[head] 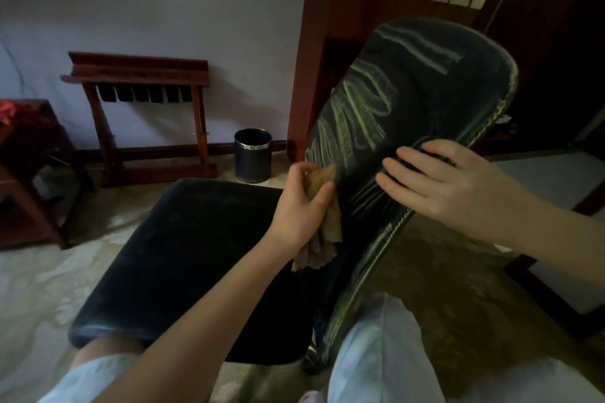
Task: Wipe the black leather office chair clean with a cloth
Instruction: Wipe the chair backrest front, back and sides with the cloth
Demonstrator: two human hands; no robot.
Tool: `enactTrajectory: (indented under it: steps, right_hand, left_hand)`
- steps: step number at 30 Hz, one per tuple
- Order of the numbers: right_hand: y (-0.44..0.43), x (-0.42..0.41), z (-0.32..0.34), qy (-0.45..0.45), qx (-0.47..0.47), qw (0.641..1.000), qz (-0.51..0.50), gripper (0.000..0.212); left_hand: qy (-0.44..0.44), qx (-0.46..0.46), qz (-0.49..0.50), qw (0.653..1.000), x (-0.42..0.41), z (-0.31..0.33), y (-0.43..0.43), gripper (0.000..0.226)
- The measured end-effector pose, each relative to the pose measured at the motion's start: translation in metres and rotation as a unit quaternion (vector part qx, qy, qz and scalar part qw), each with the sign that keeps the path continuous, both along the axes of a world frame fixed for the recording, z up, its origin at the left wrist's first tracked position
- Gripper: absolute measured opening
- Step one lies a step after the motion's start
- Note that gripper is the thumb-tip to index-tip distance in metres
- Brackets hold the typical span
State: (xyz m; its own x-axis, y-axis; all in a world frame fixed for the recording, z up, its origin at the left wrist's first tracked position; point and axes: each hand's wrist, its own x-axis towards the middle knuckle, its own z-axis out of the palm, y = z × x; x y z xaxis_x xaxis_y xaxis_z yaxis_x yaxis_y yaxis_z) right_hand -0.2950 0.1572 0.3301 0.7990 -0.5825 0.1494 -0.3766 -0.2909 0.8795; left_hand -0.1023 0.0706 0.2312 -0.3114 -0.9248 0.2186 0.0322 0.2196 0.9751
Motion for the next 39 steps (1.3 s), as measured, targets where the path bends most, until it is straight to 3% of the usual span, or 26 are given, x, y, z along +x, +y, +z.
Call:
enactTrajectory:
  steps: [4,7,12,15,23,27,30,34,39]
  right_hand:
    - [0.000,-0.003,0.003,0.004,-0.002,1.000,0.010,0.043]
    - [-0.004,-0.007,0.001,0.003,-0.004,1.000,0.029,0.032]
    - [-0.009,-0.015,-0.004,-0.031,-0.013,0.999,0.039,0.029]
    - [-0.013,-0.019,-0.008,-0.046,-0.017,0.998,0.036,0.025]
    - [-0.021,-0.035,-0.011,-0.051,-0.021,0.998,0.026,0.029]
    - [-0.023,-0.037,-0.008,-0.055,-0.021,0.998,0.023,0.034]
    - [-0.024,-0.038,-0.009,-0.067,-0.018,0.997,0.018,0.038]
    - [-0.023,-0.037,-0.007,-0.078,-0.009,0.997,0.010,0.043]
    - [-0.024,-0.039,-0.005,-0.063,-0.008,0.998,0.010,0.040]
  left_hand:
    - [-0.007,-0.209,-0.010,0.978,-0.019,0.059,-0.012,0.027]
    - [-0.006,-0.305,-0.043,0.951,-0.043,0.087,-0.017,0.028]
    - [-0.023,-0.330,-0.077,0.941,-0.072,0.073,-0.017,0.031]
    - [0.015,-0.353,-0.031,0.935,-0.079,0.060,-0.019,0.032]
    - [0.037,-0.273,0.053,0.960,-0.091,0.024,-0.037,0.030]
    - [0.004,-0.204,0.063,0.977,-0.083,-0.002,-0.042,0.029]
    - [-0.013,-0.102,0.068,0.992,-0.070,-0.028,-0.039,0.025]
    - [-0.103,-0.046,0.078,0.991,-0.059,-0.050,-0.032,0.030]
    - [-0.068,-0.003,0.086,0.994,-0.063,-0.036,-0.026,0.028]
